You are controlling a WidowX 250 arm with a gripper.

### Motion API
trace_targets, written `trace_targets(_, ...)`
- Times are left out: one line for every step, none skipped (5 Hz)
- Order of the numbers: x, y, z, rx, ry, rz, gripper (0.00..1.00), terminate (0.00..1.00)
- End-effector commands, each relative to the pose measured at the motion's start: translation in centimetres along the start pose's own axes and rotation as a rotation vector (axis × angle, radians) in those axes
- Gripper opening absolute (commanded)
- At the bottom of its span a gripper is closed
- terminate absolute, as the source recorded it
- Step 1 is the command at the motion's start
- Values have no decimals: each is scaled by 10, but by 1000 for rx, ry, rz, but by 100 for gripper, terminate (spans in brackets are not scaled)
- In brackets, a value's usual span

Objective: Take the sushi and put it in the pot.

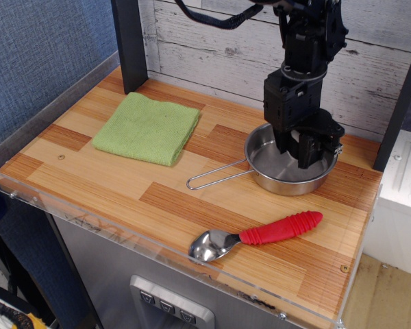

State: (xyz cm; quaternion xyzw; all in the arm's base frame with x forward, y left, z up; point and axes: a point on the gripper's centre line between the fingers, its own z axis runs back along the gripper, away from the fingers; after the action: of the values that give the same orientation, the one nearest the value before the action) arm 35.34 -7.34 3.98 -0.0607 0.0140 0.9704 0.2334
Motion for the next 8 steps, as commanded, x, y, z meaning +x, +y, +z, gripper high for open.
trace_targets(20, -1, -2, -2, -8, 10, 0, 0)
trace_targets(16, -4, 1, -14, 9, 7, 0, 0)
trace_targets(13, -5, 4, -48, 7, 16, 0, 0)
trace_targets(15, -6, 6, -74, -18, 45, 100, 0)
trace_targets(16, -6, 6, -65, -36, 47, 100, 0)
trace_targets(16, -7, 8, -72, -43, 55, 100, 0)
trace_targets(15, -5, 9, -69, -42, 54, 100, 0)
trace_targets(15, -4, 15, -57, -5, 62, 100, 0)
